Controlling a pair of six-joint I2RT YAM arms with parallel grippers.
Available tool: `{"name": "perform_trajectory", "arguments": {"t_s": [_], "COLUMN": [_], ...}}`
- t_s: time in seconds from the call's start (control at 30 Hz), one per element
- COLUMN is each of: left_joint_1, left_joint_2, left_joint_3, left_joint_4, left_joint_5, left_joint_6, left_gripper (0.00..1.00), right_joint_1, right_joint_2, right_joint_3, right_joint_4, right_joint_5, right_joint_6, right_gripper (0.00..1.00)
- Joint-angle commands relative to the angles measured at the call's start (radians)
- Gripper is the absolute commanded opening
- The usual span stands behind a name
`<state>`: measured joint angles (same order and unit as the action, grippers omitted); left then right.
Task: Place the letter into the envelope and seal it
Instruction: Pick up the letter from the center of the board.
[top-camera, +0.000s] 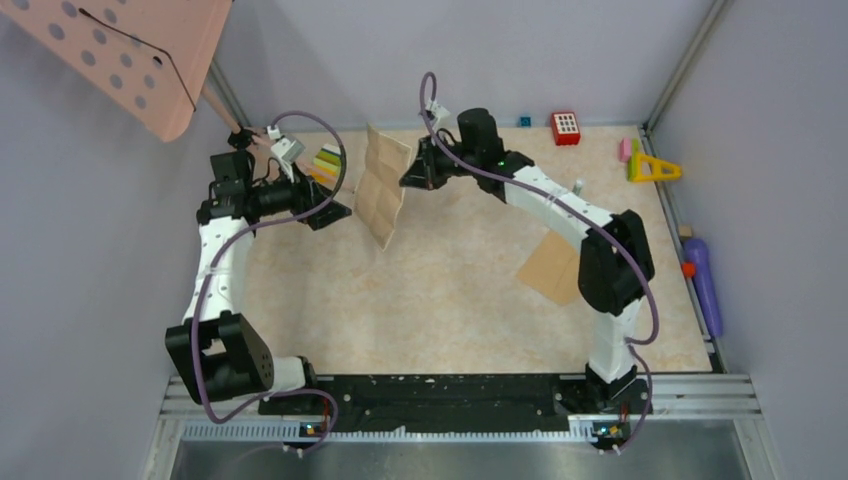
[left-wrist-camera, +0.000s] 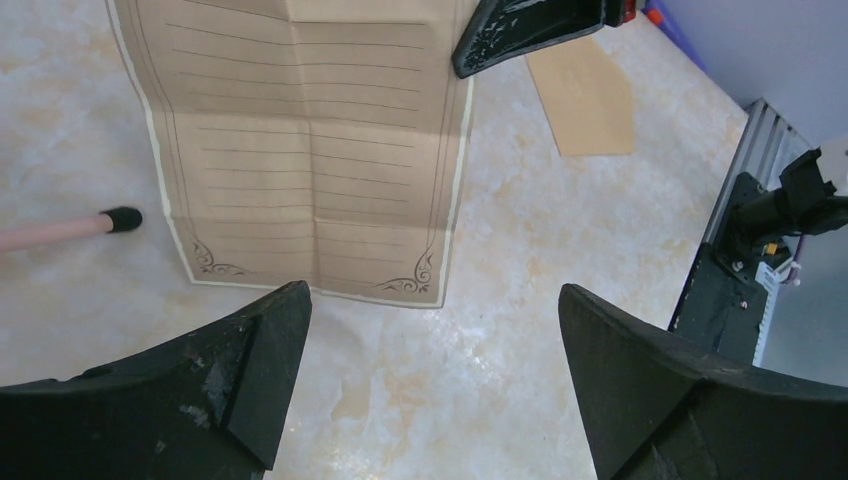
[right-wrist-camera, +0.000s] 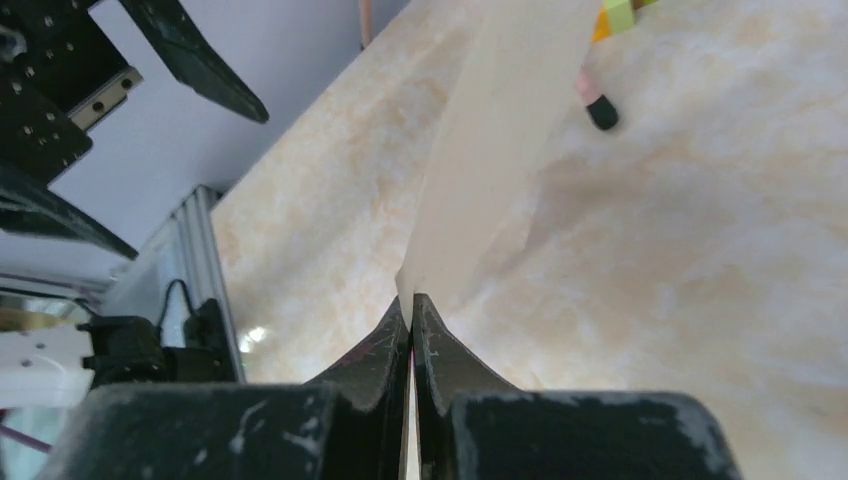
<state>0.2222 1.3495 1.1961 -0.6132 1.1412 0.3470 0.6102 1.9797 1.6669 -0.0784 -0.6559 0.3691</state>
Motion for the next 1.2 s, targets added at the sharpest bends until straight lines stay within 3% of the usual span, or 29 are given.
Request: {"name": "perform_trajectory", "arguments": {"t_s": [0.0,0.23,0.53,0.7,0.87,1.0,1.17], "left_joint_1": [-0.015,-0.078,-0.211,-0.317,-0.348,-0.368,-0.401], "left_joint_2": [-0.051,-0.065,-0.004,0.043,0.086,0.092,0.095], "left_joint_3": [0.019,-0.003,-0.057,-0.036,0.015,-0.045,-0.085], "left_joint_4": [0.191,0.456,0.676,0.718,0.767,0.943,0.983], "left_joint_5": [0.07,0.043,0.065,0.052,0.076,0.112,0.118], "left_joint_6": [-0.136,-0.306,-0.432,-0.444,-0.509,-0.637,-0.667], "left_gripper": [0.99,0.99,0.99,0.99,0.99,0.99,0.99], "right_joint_1": [-0.007,-0.03,-0.073,-0.121,-0.177,-0.2,-0.207], "right_joint_2": [-0.101,-0.252,-0.575,-0.721,-0.817,-0.867,-0.916], "right_joint_3": [0.069,0.099,-0.068,-0.154,-0.204,-0.233,-0.303], "right_joint_4": [-0.211,-0.397,-0.461,-0.441,-0.418,-0.414,-0.35], "right_joint_5": [0.107,0.175,0.184,0.123,0.053,-0.012,-0.084], "right_joint_6": [-0.229,-0.447,-0.664,-0.694,-0.686,-0.68,-0.626], "right_gripper": [0.0,0.0,0.0,0.0,0.0,0.0,0.0]}}
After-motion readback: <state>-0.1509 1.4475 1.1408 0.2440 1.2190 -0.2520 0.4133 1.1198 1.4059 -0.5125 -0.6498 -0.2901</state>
